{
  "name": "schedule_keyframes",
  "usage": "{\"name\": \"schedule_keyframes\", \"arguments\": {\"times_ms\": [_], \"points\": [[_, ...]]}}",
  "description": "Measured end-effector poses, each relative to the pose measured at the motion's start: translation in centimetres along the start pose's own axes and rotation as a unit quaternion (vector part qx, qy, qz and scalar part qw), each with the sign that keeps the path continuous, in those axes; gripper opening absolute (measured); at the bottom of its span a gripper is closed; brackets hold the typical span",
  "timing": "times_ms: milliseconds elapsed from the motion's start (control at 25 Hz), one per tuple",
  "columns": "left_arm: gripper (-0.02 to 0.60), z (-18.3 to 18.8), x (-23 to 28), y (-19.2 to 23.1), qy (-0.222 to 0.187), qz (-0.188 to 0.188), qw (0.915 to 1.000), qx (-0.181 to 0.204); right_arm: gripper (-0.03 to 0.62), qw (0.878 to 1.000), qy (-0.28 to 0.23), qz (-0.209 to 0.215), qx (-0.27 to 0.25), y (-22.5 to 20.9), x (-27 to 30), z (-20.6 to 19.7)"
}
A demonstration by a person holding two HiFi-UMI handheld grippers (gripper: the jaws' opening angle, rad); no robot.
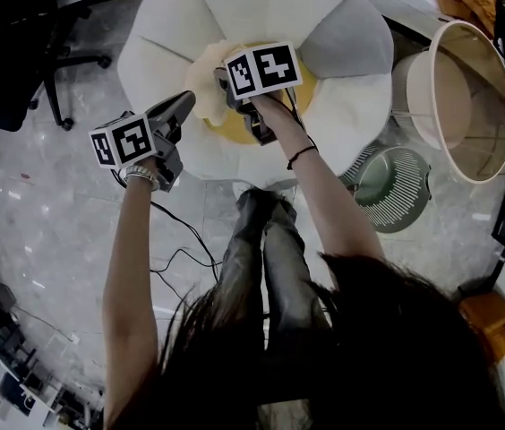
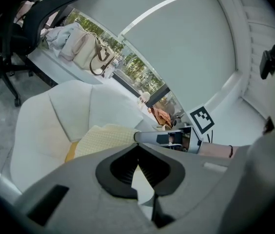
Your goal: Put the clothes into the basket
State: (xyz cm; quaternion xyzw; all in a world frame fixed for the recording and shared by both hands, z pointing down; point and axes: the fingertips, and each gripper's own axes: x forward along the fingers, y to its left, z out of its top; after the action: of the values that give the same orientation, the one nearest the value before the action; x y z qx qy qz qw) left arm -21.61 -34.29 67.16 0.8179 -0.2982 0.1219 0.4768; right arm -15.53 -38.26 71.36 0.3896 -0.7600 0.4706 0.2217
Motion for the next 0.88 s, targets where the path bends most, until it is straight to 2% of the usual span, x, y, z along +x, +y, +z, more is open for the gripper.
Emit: {"name": "schedule_keyframes", "arguments": {"times_ms": [280, 880], "points": [[0.011, 2.5, -2.1, -3.0, -0.023, 0.005, 0.9994, 0.026, 0.086, 1.000, -0.016, -0.002, 0.004, 2.1, -3.8, 1.3], [0.011, 7.1, -5.9, -12.3, -0.073, -0.035, 0.9942, 0.071, 0.087, 0.997, -0.071, -0.010, -0.010, 6.9, -13.1, 6.1]]}}
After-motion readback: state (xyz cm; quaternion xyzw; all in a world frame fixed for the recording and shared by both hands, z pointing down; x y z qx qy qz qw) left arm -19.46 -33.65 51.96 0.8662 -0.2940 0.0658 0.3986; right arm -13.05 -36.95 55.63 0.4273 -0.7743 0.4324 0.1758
